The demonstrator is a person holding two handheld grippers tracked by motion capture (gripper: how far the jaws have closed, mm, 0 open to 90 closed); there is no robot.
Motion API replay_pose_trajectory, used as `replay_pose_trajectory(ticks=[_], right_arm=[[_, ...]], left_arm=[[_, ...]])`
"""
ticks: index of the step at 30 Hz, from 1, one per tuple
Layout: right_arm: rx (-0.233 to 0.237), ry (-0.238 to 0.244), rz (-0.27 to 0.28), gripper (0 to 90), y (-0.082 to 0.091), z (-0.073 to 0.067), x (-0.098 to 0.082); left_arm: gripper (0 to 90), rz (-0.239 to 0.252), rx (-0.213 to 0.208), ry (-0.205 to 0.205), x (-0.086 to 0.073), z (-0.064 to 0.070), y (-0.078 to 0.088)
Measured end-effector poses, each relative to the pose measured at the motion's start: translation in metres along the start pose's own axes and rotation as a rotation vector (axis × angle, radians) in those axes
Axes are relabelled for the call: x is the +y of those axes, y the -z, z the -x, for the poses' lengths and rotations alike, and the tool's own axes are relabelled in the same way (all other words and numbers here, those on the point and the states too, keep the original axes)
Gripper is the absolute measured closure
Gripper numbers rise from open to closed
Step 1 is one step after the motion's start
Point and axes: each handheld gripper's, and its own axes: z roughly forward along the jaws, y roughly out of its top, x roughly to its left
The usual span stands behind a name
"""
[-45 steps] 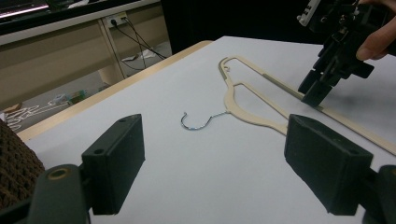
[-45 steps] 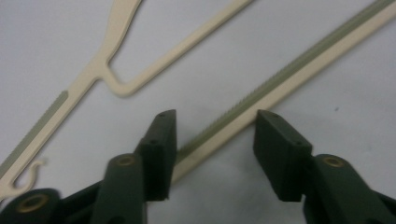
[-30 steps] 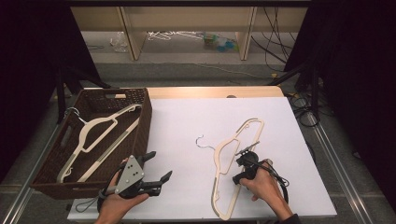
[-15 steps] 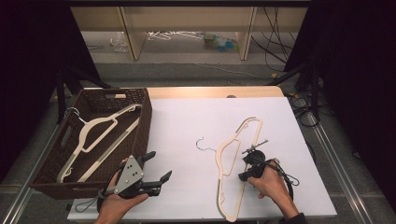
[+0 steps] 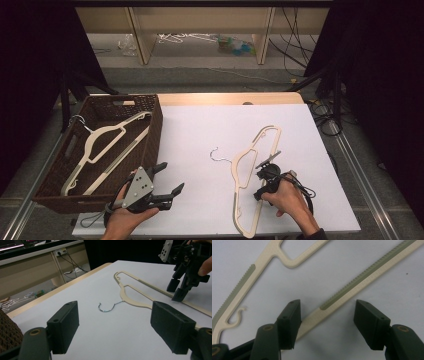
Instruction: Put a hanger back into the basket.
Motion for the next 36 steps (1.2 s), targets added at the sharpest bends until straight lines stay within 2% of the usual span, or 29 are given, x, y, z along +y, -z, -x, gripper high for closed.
replay_pose_trajectory(ticks=[1, 3, 6, 8, 14, 15, 16, 17, 18, 19, 22, 23, 25, 26, 29, 32, 34, 36], right_arm=[[0.0, 0.036, 0.008, 39.8, -0.001, 0.002, 0.0], [-0.005, 0.033, 0.0, 40.1, -0.002, 0.001, 0.0], [-0.003, 0.054, 0.009, 46.4, -0.001, 0.005, -0.001], [0.01, 0.042, 0.019, 47.7, -0.001, 0.007, -0.001], [0.013, 0.056, 0.017, 53.8, 0.0, 0.011, -0.002], [0.014, 0.042, 0.01, 55.4, 0.0, 0.012, -0.002], [0.048, 0.051, 0.025, 56.7, 0.0, 0.015, -0.002], [0.048, 0.051, 0.025, 56.7, 0.0, 0.015, -0.002], [0.019, 0.039, 0.03, 58.5, 0.0, 0.013, -0.004], [0.016, 0.036, 0.048, 58.8, -0.001, 0.013, -0.004], [0.017, 0.036, 0.032, 59.3, 0.0, 0.013, -0.003], [0.02, 0.06, 0.036, 59.6, 0.0, 0.014, -0.004], [0.025, 0.065, 0.036, 60.4, 0.001, 0.014, -0.004], [0.021, 0.114, 0.051, 61.8, 0.0, 0.017, -0.004], [0.016, 0.111, 0.052, 64.3, 0.0, 0.018, -0.004], [0.019, 0.136, 0.073, 67.2, 0.0, 0.021, -0.006], [0.033, 0.117, 0.078, 69.3, 0.0, 0.022, -0.006], [0.037, 0.136, 0.087, 71.1, 0.001, 0.024, -0.007]], left_arm=[[22.7, 0.0, 0.001, -0.001, 0.0, 0.0, 0.0], [22.7, -0.001, -0.003, -0.008, 0.0, 0.0, 0.0], [22.9, 0.002, -0.001, -0.008, 0.0, 0.0, 0.0], [22.9, 0.008, -0.001, -0.005, 0.0, 0.0, 0.0], [23.0, 0.002, 0.003, -0.006, 0.0, 0.0, 0.0], [23.0, 0.001, 0.004, -0.012, 0.0, -0.001, 0.0], [23.0, 0.002, 0.002, 0.002, 0.0, 0.0, 0.0], [23.0, 0.002, 0.002, 0.002, 0.0, 0.0, 0.0], [23.1, 0.0, 0.005, -0.006, 0.0, 0.0, 0.0], [23.1, 0.001, 0.005, -0.006, -0.001, 0.0, 0.0], [23.2, 0.002, 0.005, -0.004, 0.0, 0.0, 0.0], [23.2, 0.002, 0.004, 0.0, -0.001, 0.0, 0.0], [23.2, 0.001, 0.006, -0.007, -0.001, 0.0, 0.0], [23.2, 0.0, 0.006, -0.008, -0.001, 0.0, 0.0], [23.3, 0.001, 0.006, -0.008, -0.001, -0.001, 0.0], [23.6, 0.002, 0.008, -0.007, -0.001, -0.002, 0.0], [24.1, 0.003, 0.008, -0.008, -0.001, -0.001, 0.001], [24.2, 0.004, 0.007, -0.009, 0.0, -0.001, 0.001]])
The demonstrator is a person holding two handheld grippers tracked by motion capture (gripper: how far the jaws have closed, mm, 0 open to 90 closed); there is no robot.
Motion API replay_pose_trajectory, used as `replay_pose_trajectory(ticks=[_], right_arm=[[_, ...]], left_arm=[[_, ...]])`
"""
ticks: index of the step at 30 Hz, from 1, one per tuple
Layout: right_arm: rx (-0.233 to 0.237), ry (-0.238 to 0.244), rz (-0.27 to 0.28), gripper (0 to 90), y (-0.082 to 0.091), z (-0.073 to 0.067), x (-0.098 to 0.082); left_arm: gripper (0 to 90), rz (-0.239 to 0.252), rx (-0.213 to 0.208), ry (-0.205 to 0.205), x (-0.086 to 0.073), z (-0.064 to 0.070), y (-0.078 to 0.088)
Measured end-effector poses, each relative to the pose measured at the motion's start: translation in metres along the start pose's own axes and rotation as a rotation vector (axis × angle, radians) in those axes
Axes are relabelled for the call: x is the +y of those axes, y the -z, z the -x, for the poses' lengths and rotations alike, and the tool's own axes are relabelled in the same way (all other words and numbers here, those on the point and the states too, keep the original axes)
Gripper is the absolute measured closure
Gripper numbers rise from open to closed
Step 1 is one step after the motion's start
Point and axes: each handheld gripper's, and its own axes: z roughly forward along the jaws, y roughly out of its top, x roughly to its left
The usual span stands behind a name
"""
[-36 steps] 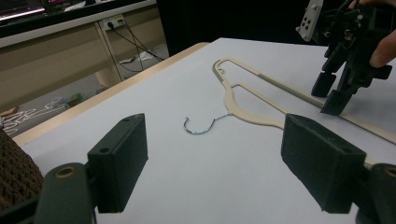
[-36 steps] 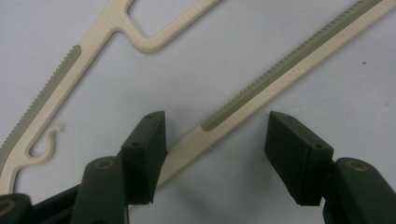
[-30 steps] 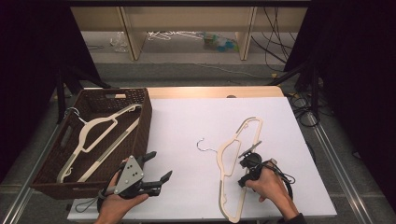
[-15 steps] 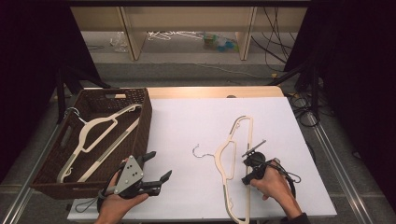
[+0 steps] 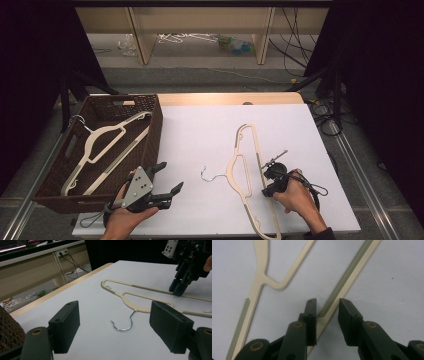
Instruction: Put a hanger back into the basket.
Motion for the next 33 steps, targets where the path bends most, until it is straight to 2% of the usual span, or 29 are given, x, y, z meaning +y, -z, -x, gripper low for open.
replay_pose_trajectory(ticks=[5, 6, 7, 9, 11, 12, 13, 14, 15, 16, 18, 21, 23, 24, 25, 26, 28, 31, 32, 33], right_arm=[[0.033, 0.016, 0.028, 74.5, 0.002, 0.007, -0.004], [0.047, 0.022, 0.042, 84.1, 0.003, 0.01, -0.004], [0.095, 0.027, 0.055, 90.0, 0.007, 0.012, -0.005], [0.085, 0.039, 0.045, 90.0, 0.008, 0.015, -0.007], [0.111, -0.001, 0.043, 90.0, 0.006, 0.018, -0.009], [0.107, 0.0, 0.051, 90.0, 0.008, 0.018, -0.01], [0.116, -0.001, 0.049, 87.2, 0.009, 0.019, -0.01], [0.136, -0.023, 0.048, 82.0, 0.009, 0.018, -0.01], [0.122, -0.04, 0.059, 75.0, 0.008, 0.017, -0.01], [0.1, -0.049, 0.043, 72.9, 0.007, 0.016, -0.009], [0.091, -0.05, 0.026, 66.6, 0.005, 0.012, -0.008], [0.053, -0.037, 0.022, 65.7, 0.003, 0.007, -0.006], [0.028, -0.03, 0.0, 65.3, 0.003, 0.003, -0.005], [-0.003, -0.03, 0.003, 65.4, 0.002, -0.001, -0.004], [-0.008, -0.06, -0.029, 66.2, 0.003, -0.005, -0.002], [-0.032, -0.033, -0.032, 66.2, 0.001, -0.005, -0.001], [-0.035, -0.066, -0.067, 67.0, 0.002, -0.008, 0.0], [-0.042, -0.085, -0.073, 67.5, 0.001, -0.009, 0.002], [-0.045, -0.08, -0.061, 67.6, 0.0, -0.008, 0.002], [-0.037, -0.096, -0.085, 67.7, 0.001, -0.008, 0.004]], left_arm=[[24.4, -0.001, -0.003, -0.004, 0.0, 0.0, 0.0], [24.4, -0.001, -0.003, -0.005, 0.0, 0.0, 0.0], [24.4, -0.001, -0.003, -0.005, 0.0, 0.0, 0.0], [24.4, -0.003, -0.005, 0.001, 0.0, 0.001, -0.001], [24.4, -0.005, -0.01, -0.006, 0.0, 0.001, -0.001], [24.3, -0.004, -0.011, -0.012, 0.0, 0.001, -0.001], [24.3, -0.004, -0.012, -0.014, 0.0, 0.001, -0.001], [24.3, -0.004, -0.011, -0.012, 0.0, 0.001, -0.001], [24.3, -0.005, -0.011, -0.011, 0.0, 0.001, -0.001], [24.3, -0.005, -0.011, -0.012, 0.0, 0.001, -0.001], [24.3, -0.005, -0.012, -0.013, 0.0, 0.001, -0.001], [24.3, -0.003, -0.01, -0.014, 0.0, 0.001, -0.001], [24.4, -0.005, -0.011, -0.013, 0.0, 0.001, -0.001], [24.4, -0.004, -0.011, -0.012, 0.0, 0.002, -0.001], [24.4, -0.005, -0.01, -0.013, 0.0, 0.002, -0.001], [24.4, -0.003, -0.011, -0.011, 0.001, 0.002, -0.001], [24.4, -0.004, -0.011, -0.013, 0.001, 0.002, -0.001], [24.3, -0.007, -0.012, -0.003, 0.0, 0.003, -0.002], [24.3, -0.007, -0.012, -0.015, 0.0, 0.002, -0.002], [24.3, -0.008, -0.013, -0.018, 0.0, 0.003, -0.002]])
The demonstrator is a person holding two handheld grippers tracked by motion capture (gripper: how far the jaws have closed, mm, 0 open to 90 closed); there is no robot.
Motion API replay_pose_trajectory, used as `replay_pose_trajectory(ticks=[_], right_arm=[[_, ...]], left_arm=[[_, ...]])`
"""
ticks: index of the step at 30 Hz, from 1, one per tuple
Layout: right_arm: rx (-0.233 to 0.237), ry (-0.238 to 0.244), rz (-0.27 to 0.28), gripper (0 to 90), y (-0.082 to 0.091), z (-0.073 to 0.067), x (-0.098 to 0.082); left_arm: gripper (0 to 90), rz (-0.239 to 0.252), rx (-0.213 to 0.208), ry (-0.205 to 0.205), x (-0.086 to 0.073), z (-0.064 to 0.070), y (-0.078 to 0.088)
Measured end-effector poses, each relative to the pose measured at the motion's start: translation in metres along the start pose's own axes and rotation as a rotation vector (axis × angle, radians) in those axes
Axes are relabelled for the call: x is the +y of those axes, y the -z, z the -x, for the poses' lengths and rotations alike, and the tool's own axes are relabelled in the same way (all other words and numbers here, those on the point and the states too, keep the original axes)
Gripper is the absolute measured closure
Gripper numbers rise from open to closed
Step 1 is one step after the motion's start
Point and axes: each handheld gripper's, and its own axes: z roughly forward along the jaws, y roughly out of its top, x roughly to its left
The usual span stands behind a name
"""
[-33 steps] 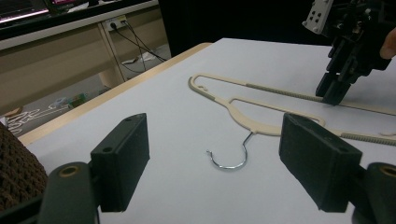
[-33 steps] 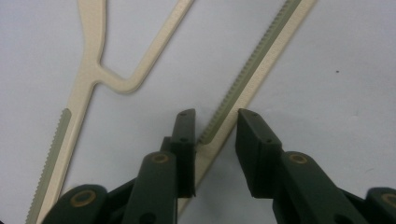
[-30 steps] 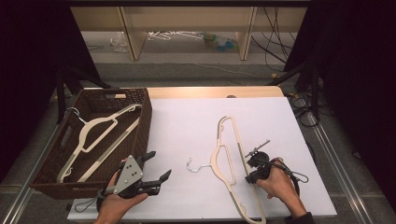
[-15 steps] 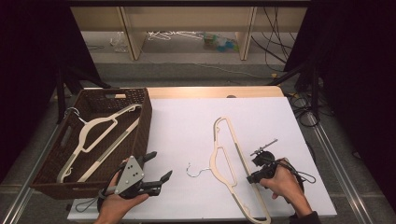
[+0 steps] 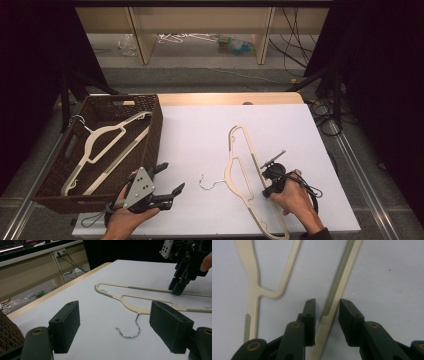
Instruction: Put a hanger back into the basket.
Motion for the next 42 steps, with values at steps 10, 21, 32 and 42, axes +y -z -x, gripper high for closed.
replay_pose_trajectory(ticks=[10, 21, 32, 42], right_arm=[[0.003, -0.007, -0.009, 68.9, 0.0, 0.004, 0.002], [0.022, 0.043, 0.027, 76.2, 0.001, 0.009, 0.0], [0.045, 0.174, 0.074, 79.4, 0.01, 0.017, 0.001], [0.006, 0.234, 0.107, 79.4, 0.032, 0.012, 0.003]], left_arm=[[24.4, 0.003, 0.002, -0.001, 0.001, -0.001, 0.0], [24.5, 0.001, -0.001, -0.001, 0.0, 0.0, -0.001], [24.5, -0.056, -0.044, -0.074, 0.0, 0.011, -0.022], [25.3, -0.191, -0.118, -0.21, -0.008, 0.031, -0.069]])
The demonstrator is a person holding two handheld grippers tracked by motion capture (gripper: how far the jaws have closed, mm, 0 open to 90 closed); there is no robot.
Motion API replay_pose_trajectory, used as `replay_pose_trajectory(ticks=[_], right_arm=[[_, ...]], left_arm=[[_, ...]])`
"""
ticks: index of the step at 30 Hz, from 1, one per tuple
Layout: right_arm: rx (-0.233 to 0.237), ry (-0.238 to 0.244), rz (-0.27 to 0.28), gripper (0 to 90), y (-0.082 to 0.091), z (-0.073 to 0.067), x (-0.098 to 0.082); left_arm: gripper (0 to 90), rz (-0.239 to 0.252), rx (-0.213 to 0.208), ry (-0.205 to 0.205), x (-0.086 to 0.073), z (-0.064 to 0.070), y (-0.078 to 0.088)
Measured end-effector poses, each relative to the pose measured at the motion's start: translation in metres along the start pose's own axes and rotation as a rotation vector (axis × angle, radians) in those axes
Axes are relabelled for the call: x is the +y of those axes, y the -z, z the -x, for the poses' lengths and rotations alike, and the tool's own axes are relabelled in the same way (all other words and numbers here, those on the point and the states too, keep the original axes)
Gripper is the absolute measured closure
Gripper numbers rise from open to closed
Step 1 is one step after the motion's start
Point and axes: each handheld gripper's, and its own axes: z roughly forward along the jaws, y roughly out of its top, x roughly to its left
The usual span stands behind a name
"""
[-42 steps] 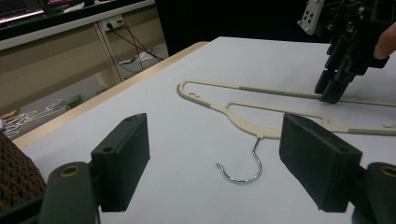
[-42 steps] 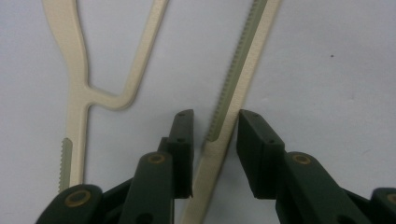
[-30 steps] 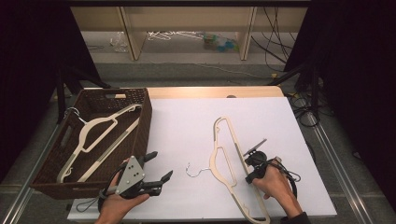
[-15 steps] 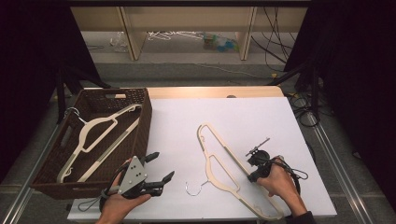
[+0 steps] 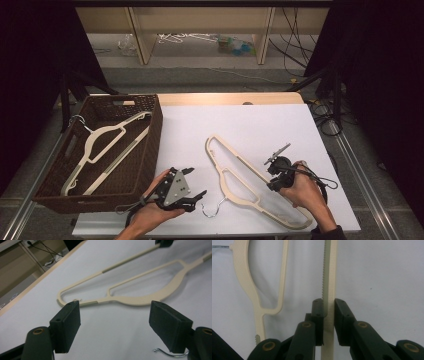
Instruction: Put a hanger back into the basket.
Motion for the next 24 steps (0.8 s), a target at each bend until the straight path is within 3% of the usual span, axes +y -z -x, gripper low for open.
replay_pose_trajectory(ticks=[1, 3, 4, 9, 12, 13, 14, 16, 19, 20, 21, 24], right_arm=[[-0.005, 0.006, -0.005, 79.5, 0.002, -0.001, 0.001], [-0.012, 0.024, -0.004, 79.5, 0.007, -0.002, 0.003], [-0.013, 0.027, -0.004, 79.5, 0.009, -0.002, 0.003], [-0.012, 0.044, 0.012, 79.4, 0.017, -0.002, 0.005], [-0.013, 0.047, 0.014, 79.4, 0.019, -0.003, 0.006], [-0.011, 0.048, 0.015, 79.4, 0.019, -0.003, 0.006], [-0.011, 0.048, 0.015, 79.4, 0.019, -0.003, 0.006], [-0.008, 0.04, 0.007, 79.4, 0.02, -0.004, 0.006], [-0.013, 0.057, 0.015, 79.4, 0.019, -0.003, 0.007], [-0.013, 0.057, 0.018, 79.4, 0.02, -0.004, 0.007], [-0.01, 0.056, 0.014, 79.4, 0.021, -0.004, 0.007], [-0.016, 0.06, 0.016, 79.4, 0.021, -0.004, 0.008]], left_arm=[[25.3, -0.021, -0.01, -0.035, 0.0, 0.001, -0.005], [25.6, -0.026, -0.019, -0.048, 0.0, 0.003, -0.013], [25.6, -0.058, -0.024, -0.107, 0.001, 0.005, -0.022], [26.2, -0.105, -0.043, -0.218, 0.003, 0.012, -0.041], [26.4, -0.129, -0.047, -0.249, 0.004, 0.014, -0.045], [26.4, -0.136, -0.047, -0.282, 0.005, 0.018, -0.05], [26.4, -0.136, -0.047, -0.282, 0.005, 0.018, -0.05], [26.6, -0.17, -0.046, -0.339, 0.006, 0.023, -0.056], [27.3, -0.176, -0.036, -0.347, 0.008, 0.025, -0.06], [27.6, -0.175, -0.015, -0.383, 0.011, 0.026, -0.064], [27.7, -0.189, -0.039, -0.419, 0.012, 0.026, -0.066], [27.6, -0.185, -0.025, -0.445, 0.013, 0.028, -0.07]])
